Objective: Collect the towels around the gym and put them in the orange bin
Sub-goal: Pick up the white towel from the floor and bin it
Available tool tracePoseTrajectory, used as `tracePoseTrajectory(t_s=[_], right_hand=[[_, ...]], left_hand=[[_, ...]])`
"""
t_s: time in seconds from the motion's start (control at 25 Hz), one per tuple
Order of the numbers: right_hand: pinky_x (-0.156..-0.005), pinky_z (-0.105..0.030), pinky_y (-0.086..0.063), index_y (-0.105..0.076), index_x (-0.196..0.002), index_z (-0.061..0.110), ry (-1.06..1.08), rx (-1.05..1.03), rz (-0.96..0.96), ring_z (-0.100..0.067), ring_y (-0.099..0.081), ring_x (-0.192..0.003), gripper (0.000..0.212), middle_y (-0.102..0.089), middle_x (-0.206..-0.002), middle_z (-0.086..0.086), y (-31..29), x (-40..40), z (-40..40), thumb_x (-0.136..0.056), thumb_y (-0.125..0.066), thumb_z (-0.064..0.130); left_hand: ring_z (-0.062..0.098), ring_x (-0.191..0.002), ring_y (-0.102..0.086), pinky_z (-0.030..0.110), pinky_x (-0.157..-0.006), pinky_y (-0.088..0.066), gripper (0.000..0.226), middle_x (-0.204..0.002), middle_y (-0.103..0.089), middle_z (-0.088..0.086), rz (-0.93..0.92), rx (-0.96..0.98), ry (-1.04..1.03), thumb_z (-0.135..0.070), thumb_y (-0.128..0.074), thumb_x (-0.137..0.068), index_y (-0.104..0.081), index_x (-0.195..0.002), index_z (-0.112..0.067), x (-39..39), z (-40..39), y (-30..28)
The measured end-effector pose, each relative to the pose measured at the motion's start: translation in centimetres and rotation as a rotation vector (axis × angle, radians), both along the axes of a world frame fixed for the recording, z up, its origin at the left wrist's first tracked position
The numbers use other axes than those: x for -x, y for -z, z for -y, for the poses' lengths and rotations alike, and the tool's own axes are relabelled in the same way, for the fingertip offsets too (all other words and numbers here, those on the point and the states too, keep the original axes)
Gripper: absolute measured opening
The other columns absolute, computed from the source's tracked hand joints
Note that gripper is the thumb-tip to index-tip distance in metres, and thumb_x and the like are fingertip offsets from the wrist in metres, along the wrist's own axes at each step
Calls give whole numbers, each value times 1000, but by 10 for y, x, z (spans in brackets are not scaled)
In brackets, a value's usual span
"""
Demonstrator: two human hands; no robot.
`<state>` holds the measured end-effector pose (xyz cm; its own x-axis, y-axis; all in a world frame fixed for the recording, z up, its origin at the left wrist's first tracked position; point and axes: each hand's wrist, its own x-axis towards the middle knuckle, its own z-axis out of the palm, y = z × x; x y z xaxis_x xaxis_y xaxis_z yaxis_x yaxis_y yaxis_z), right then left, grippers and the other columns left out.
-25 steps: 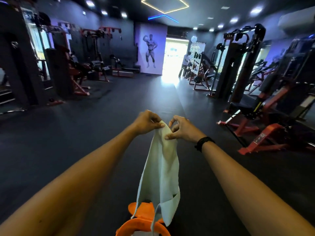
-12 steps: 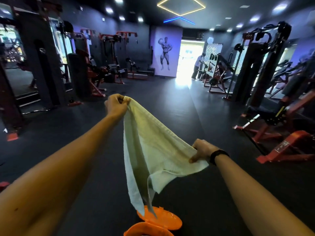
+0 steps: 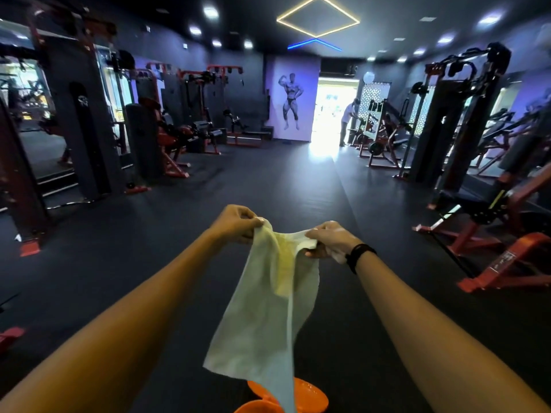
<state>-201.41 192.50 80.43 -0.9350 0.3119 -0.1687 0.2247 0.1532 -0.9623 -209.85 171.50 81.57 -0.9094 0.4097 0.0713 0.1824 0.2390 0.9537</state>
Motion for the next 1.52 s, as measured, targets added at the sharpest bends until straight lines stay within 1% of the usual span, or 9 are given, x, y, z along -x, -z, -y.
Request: tracePoseTrajectory(t_s=[0.2, 0.44, 0.6, 0.68, 0.8, 1.0, 1.16, 1.28, 1.52], right_hand=[[-46, -25, -54, -50, -68, 4, 37, -43, 6, -21, -63, -46, 23, -54, -49, -8, -13, 17, 29, -91, -55, 0], [-78, -43, -59, -64, -75, -3, 68, -93, 24, -26, -69, -74, 10, -67, -81, -18, -11, 22, 20, -82, -68, 3], [-65, -26, -56, -65, -99, 1, -70, -121, 67, -18, -67, -73, 41, -72, -86, -13, -12, 6, 16, -95, -53, 40], [-54, -23, -39, -65, -92, 11, -178, -402, 83, -12, -50, -61, 61, -65, -76, -4, -12, -6, 2, -83, -48, 68], [-68, -29, -38, -70, -85, 12, -375, -711, 36, -9, -45, -67, 80, -54, -72, 5, -1, -11, -23, -53, -59, 86], [-107, -41, -25, -55, -126, 22, -406, -1067, 135, -21, -35, -121, 63, -43, -125, 5, 17, -13, -22, -73, -74, 52], [-82, -36, -43, -63, -99, 7, -345, -1055, 72, -21, -60, -94, 44, -64, -95, -6, 30, -8, -41, -79, -72, 45], [-53, -25, -35, -66, -69, 8, -223, -714, -195, -4, -44, -57, 30, -51, -60, 3, 19, -10, -50, -76, -78, 35], [-55, -22, -49, -61, -71, 13, -147, -393, -417, -9, -56, -62, 18, -59, -66, -3, 14, -4, -39, -77, -77, 8]], left_hand=[[24, -73, -65, 31, -64, -60, 9, -85, -63, 21, -13, -47, 167, -9, -68, -86, -61, -87, -4, -21, -17, 17], [11, -76, -70, 27, -72, -58, 44, -84, -74, 4, -317, 81, 53, -29, -90, -60, -71, -94, -11, -28, -36, 37], [6, -72, -68, 24, -69, -57, 23, -80, -74, 1, -489, 68, -94, -21, -83, -71, -76, -90, -10, -26, -45, 47], [6, -75, -68, 21, -72, -56, 17, -81, -73, 0, -433, 4, -89, -13, -80, -75, -76, -91, -10, -21, -43, 46], [3, -73, -65, 23, -74, -54, 17, -76, -70, -5, -285, -174, 39, 4, -70, -81, -71, -88, -12, -12, -37, 38], [-4, -65, -61, 13, -64, -50, 14, -73, -67, -7, -141, -275, 162, 5, -56, -91, -64, -93, -7, -13, -34, 18], [1, -64, -61, 19, -65, -49, 15, -75, -65, 1, -180, -262, -31, 4, -60, -89, -64, -89, -10, 9, -19, 15], [12, -74, -58, 25, -73, -46, 11, -82, -66, 3, -256, -12, -220, -4, -65, -85, -69, -89, -13, 25, -7, 32], [17, -85, -56, 26, -64, -46, 32, -97, -58, 5, -193, 46, -187, 9, -47, -84, -53, -106, -13, 25, -2, 57]])
